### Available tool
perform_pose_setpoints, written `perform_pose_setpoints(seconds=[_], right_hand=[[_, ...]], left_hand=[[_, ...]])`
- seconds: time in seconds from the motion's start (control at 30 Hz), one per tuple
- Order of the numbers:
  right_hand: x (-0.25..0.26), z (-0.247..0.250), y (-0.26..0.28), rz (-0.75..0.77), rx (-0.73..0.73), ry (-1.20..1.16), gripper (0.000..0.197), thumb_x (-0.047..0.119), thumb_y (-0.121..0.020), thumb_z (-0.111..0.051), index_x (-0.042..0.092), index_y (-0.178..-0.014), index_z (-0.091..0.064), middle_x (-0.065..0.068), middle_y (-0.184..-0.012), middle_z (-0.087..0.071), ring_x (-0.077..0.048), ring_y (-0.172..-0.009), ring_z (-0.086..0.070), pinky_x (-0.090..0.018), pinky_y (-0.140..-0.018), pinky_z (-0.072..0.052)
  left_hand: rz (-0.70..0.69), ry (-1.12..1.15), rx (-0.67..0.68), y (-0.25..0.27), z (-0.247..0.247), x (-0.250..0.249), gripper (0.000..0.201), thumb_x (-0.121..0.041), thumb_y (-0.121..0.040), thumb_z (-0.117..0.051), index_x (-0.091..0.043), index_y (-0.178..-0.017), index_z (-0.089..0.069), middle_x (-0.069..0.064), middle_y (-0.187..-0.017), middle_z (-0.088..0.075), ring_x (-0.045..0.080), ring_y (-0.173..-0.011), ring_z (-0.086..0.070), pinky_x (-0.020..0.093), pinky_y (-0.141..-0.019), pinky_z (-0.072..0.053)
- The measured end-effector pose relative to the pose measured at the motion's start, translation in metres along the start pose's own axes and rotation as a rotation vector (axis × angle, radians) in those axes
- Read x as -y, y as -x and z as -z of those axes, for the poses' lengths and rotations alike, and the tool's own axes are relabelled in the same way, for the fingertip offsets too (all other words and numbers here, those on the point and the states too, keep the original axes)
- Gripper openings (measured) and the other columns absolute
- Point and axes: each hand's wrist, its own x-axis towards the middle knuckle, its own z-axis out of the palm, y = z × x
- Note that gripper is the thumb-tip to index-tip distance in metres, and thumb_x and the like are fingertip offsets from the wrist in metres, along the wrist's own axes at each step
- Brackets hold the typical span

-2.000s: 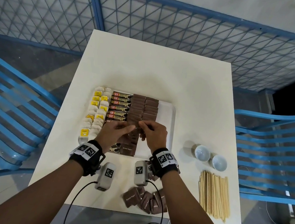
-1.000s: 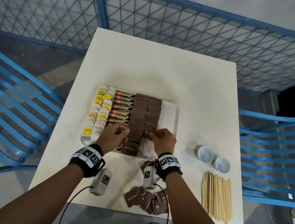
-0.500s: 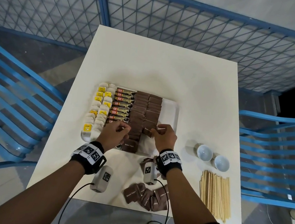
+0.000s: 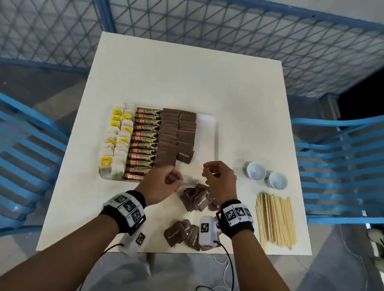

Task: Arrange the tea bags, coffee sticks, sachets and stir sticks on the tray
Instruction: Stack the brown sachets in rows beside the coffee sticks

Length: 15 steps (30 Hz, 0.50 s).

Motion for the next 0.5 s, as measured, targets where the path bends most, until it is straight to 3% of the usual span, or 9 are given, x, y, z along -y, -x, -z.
perform_pose_setpoints(seconds=[0.1, 0.17, 0.23, 0.3, 0.37, 0.43, 0.5], right_hand=[[-0.014, 0.010, 0.032, -0.032, 0.045, 0.012, 0.011, 0.018, -0.087, -0.070, 0.029, -0.091, -0.071, 0.005, -0.085, -0.074, -0.016, -0.072, -0.069, -0.029, -0.063, -0.054], [-0.030, 0.013, 0.055, -0.014, 0.081, 0.115, 0.013, 0.015, -0.084, -0.072, 0.023, -0.094, -0.071, 0.006, -0.087, -0.072, -0.010, -0.075, -0.066, -0.023, -0.070, -0.050], [-0.048, 0.017, 0.080, -0.016, 0.094, 0.264, 0.021, 0.009, -0.081, -0.072, 0.020, -0.098, -0.070, 0.009, -0.088, -0.066, -0.006, -0.074, -0.059, -0.019, -0.072, -0.046], [-0.069, 0.023, 0.100, -0.046, 0.067, 0.360, 0.040, 0.009, -0.076, -0.075, 0.022, -0.113, -0.070, -0.001, -0.097, -0.060, -0.019, -0.085, -0.059, -0.025, -0.083, -0.047], [-0.089, 0.028, 0.116, -0.077, 0.082, 0.424, 0.066, 0.013, -0.072, -0.079, 0.030, -0.133, -0.060, -0.009, -0.109, -0.051, -0.031, -0.099, -0.056, -0.033, -0.095, -0.047], [-0.103, 0.027, 0.127, -0.083, 0.138, 0.475, 0.081, 0.022, -0.071, -0.085, 0.039, -0.141, -0.050, -0.008, -0.114, -0.043, -0.033, -0.105, -0.053, -0.038, -0.101, -0.046], [-0.106, 0.020, 0.132, -0.066, 0.156, 0.517, 0.085, 0.028, -0.068, -0.088, 0.038, -0.142, -0.049, -0.008, -0.117, -0.039, -0.033, -0.107, -0.052, -0.040, -0.101, -0.047]], left_hand=[[-0.046, -0.120, 0.137, 0.015, -0.014, 0.001, 0.014, -0.031, -0.086, -0.080, -0.027, -0.094, -0.068, -0.009, -0.082, -0.070, 0.001, -0.067, -0.061, 0.022, -0.063, -0.048], [-0.108, -0.214, 0.226, 0.027, -0.024, 0.003, 0.022, -0.035, -0.081, -0.083, -0.027, -0.096, -0.069, -0.011, -0.087, -0.069, 0.000, -0.067, -0.058, 0.023, -0.066, -0.046], [-0.170, -0.371, 0.321, 0.037, -0.037, 0.010, 0.032, -0.037, -0.078, -0.085, -0.026, -0.103, -0.068, -0.009, -0.103, -0.064, 0.003, -0.079, -0.056, 0.028, -0.074, -0.046], [-0.202, -0.501, 0.408, 0.042, -0.049, 0.017, 0.043, -0.033, -0.076, -0.085, -0.028, -0.114, -0.065, -0.006, -0.123, -0.055, 0.013, -0.103, -0.055, 0.032, -0.088, -0.049], [-0.220, -0.596, 0.454, 0.046, -0.057, 0.024, 0.055, -0.030, -0.075, -0.085, -0.028, -0.124, -0.061, -0.005, -0.132, -0.048, 0.017, -0.119, -0.049, 0.037, -0.096, -0.050], [-0.251, -0.675, 0.453, 0.048, -0.063, 0.028, 0.062, -0.028, -0.076, -0.086, -0.026, -0.130, -0.057, -0.004, -0.135, -0.045, 0.019, -0.124, -0.047, 0.039, -0.096, -0.050], [-0.270, -0.719, 0.428, 0.049, -0.066, 0.030, 0.064, -0.028, -0.077, -0.086, -0.023, -0.133, -0.055, -0.002, -0.136, -0.044, 0.022, -0.126, -0.046, 0.039, -0.095, -0.050]])
